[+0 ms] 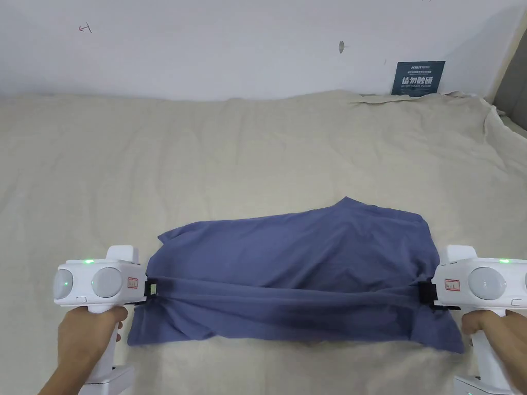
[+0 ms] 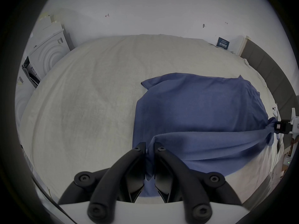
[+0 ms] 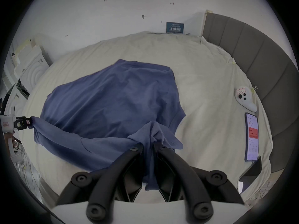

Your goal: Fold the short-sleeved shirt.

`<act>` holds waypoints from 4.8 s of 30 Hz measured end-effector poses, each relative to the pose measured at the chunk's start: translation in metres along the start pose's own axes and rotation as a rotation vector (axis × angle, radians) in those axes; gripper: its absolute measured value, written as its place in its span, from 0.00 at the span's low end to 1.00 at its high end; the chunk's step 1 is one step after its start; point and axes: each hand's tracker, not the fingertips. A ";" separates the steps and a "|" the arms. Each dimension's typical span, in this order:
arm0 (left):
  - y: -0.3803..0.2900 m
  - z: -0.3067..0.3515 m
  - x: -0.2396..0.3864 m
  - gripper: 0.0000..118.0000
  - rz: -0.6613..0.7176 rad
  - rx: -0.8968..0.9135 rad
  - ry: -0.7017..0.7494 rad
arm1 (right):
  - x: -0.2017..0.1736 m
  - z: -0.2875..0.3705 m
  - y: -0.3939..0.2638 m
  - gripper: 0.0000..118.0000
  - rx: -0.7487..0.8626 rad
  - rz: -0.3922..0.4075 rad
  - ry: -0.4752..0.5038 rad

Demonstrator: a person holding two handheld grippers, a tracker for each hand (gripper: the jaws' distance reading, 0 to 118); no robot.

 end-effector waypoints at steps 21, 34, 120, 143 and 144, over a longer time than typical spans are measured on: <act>0.006 -0.023 0.021 0.38 -0.052 -0.063 0.049 | -0.010 -0.030 0.016 0.27 -0.003 0.037 -0.062; 0.010 0.099 0.024 0.93 -0.008 0.301 -0.010 | -0.031 0.132 -0.002 0.79 0.436 0.004 0.014; -0.024 0.026 -0.018 0.02 0.063 -0.013 -0.114 | 0.030 -0.031 -0.064 0.82 0.074 -0.022 -0.050; -0.050 0.036 -0.061 0.01 0.082 -0.002 -0.111 | 0.052 0.060 -0.090 0.07 0.190 -0.119 0.019; -0.053 0.039 -0.063 0.01 0.074 -0.005 -0.115 | 0.055 0.066 -0.094 0.07 0.193 -0.123 0.022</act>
